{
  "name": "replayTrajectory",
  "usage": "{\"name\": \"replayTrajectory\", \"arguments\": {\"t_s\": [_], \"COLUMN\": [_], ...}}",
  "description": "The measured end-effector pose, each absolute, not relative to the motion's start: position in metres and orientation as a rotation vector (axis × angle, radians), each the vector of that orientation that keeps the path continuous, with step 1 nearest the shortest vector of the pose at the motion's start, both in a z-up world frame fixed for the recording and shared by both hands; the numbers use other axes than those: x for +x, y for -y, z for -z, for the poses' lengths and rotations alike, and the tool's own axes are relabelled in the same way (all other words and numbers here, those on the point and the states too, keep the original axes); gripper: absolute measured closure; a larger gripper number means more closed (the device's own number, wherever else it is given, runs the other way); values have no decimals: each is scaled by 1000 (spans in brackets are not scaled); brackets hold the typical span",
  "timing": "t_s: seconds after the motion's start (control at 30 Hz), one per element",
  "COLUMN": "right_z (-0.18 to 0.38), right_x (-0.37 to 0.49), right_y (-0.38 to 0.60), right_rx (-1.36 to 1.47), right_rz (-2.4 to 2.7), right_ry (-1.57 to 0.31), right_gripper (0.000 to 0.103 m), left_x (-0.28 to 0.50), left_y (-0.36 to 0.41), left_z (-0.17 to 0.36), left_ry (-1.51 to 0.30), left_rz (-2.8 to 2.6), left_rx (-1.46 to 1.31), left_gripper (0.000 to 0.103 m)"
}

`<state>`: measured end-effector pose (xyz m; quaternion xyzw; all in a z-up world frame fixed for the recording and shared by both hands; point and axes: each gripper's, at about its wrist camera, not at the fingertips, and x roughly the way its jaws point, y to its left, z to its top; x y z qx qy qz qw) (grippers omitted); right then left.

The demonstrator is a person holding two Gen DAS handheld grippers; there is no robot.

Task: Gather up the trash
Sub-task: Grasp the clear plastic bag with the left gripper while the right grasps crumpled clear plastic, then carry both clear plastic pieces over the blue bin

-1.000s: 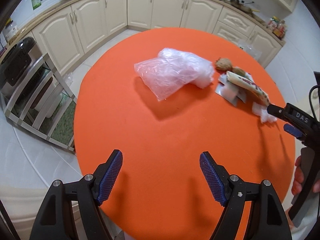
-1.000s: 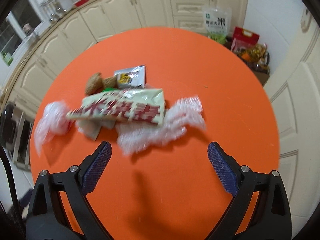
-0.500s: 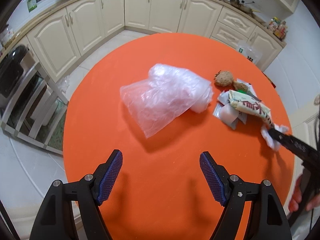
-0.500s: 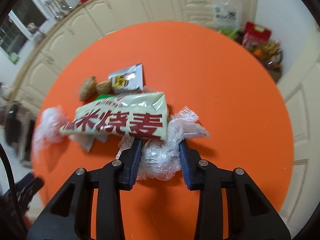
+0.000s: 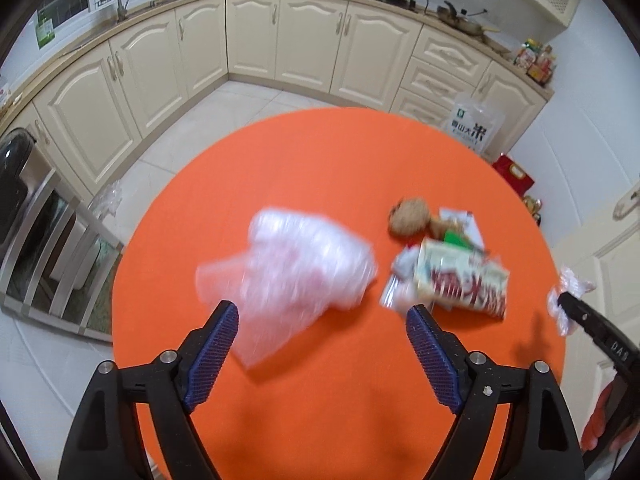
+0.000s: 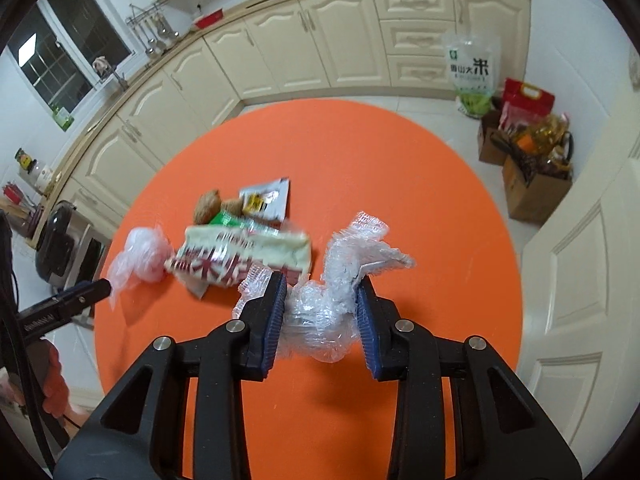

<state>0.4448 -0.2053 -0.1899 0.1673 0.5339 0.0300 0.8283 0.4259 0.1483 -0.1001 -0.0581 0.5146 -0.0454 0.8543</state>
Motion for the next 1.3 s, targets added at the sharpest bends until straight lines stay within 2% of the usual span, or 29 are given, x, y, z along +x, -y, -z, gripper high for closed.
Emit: {"name": "replayTrajectory", "arguments": {"t_s": [0.13, 0.37, 0.43, 0.47, 0.53, 0.57, 0.6, 0.63, 0.8, 1.3], "right_z": [195, 210, 213, 214, 216, 217, 218, 219, 218, 174], "right_x": [463, 482, 483, 484, 484, 484, 483, 483, 476, 417], "right_y": [203, 195, 195, 195, 195, 195, 194, 194, 193, 179], "right_rx": [378, 363, 357, 357, 362, 361, 360, 362, 372, 323], "right_rz": [-109, -134, -130, -130, -133, -133, -129, -126, -124, -107], "right_ry": [-1146, -1171, -1172, -1174, -1177, -1178, -1180, -1181, -1188, -1137], "right_gripper": [70, 70, 70, 70, 70, 70, 70, 70, 70, 70], "left_x": [454, 496, 504, 506, 507, 505, 502, 500, 489, 400], "left_y": [-141, -132, -131, -131, -130, -129, -127, -126, -129, -107], "left_z": [108, 151, 164, 169, 176, 175, 174, 171, 166, 134], "left_ry": [-1099, -1211, -1218, -1214, -1202, -1179, -1154, -1143, -1144, -1073], "left_rz": [75, 26, -20, -32, -44, -62, -64, -57, -17, 47], "left_rx": [-132, -117, -81, -75, -54, -29, -17, -11, -39, -47], "left_gripper": [15, 15, 8, 8, 14, 22, 40, 45, 51, 52]}}
